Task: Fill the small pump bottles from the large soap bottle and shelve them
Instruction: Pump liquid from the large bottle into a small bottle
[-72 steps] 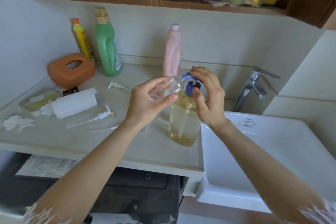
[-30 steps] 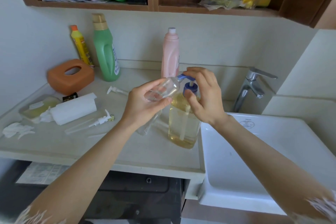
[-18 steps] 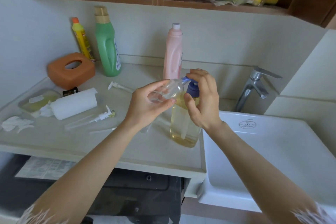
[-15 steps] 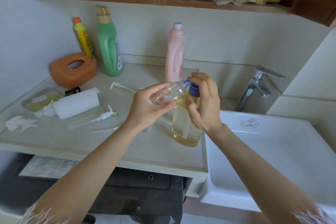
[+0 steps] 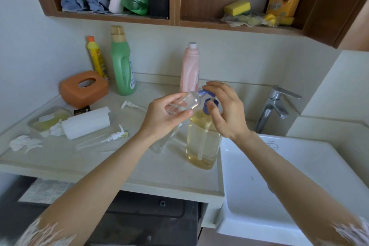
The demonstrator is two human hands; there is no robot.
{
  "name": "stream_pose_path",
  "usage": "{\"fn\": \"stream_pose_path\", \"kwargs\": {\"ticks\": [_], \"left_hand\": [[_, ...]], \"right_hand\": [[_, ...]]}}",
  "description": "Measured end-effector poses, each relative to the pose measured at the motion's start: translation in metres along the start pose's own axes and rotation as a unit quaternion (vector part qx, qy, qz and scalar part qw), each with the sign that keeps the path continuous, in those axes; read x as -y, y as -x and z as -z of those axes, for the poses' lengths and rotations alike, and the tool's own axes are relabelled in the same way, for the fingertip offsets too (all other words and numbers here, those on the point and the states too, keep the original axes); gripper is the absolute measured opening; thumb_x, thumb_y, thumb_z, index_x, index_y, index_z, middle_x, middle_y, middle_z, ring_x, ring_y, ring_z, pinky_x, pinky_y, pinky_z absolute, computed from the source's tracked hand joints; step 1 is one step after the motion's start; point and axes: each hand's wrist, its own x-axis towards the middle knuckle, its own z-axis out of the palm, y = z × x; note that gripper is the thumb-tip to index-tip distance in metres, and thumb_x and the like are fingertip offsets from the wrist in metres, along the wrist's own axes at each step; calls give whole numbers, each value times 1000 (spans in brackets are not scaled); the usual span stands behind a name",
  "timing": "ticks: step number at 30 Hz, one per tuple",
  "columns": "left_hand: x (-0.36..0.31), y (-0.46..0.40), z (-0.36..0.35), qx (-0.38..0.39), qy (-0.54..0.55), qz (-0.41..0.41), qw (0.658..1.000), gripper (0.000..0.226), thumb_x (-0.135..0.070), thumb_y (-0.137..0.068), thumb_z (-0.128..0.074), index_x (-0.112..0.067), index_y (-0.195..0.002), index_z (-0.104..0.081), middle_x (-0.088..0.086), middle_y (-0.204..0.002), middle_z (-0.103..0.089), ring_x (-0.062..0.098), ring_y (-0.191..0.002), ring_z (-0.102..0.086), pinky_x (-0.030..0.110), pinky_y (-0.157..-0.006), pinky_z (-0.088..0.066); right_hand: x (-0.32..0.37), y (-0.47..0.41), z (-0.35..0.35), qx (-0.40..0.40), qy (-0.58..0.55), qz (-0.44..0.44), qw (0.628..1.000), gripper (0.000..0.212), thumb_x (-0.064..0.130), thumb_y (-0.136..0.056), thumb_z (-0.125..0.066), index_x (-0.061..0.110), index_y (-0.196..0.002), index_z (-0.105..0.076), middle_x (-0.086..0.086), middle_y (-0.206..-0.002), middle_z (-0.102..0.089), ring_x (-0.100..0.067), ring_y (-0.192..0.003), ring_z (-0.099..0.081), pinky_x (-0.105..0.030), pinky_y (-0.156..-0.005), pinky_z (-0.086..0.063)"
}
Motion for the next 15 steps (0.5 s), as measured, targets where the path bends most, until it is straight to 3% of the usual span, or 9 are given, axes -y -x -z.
{"fn": "stream_pose_path", "kwargs": {"ticks": [6,11,15], "left_hand": [[7,2,-3,-7,18,-1,1000,43,-10,-77,-79,-20,-117,-66,-2,-103,-73,11,-93,-69,21,-85,-52],[16,3,-3,-2,11,23,1000,45,-9,-74,-81,-15,-116,-68,-1,-104,-72,6,-96,-67,19,-87,-50],[17,3,-1,8,10,31,999,49,-10,-75,-81,-15,-121,-67,-1,-100,-71,6,-86,-66,24,-87,-52]], "right_hand": [[-3,6,-13,-35,-13,23,999,39,20,-87,-43,-3,-112,-62,-15,-118,-60,-28,-115,-52,-17,-100,-33],[-6,17,-25,-54,-12,20,998,39,17,-82,-43,-2,-108,-64,-13,-113,-63,-29,-114,-53,-22,-103,-33],[-3,19,-22,-45,-3,8,999,41,18,-83,-42,-1,-111,-64,-13,-117,-63,-30,-117,-52,-21,-105,-32]]}}
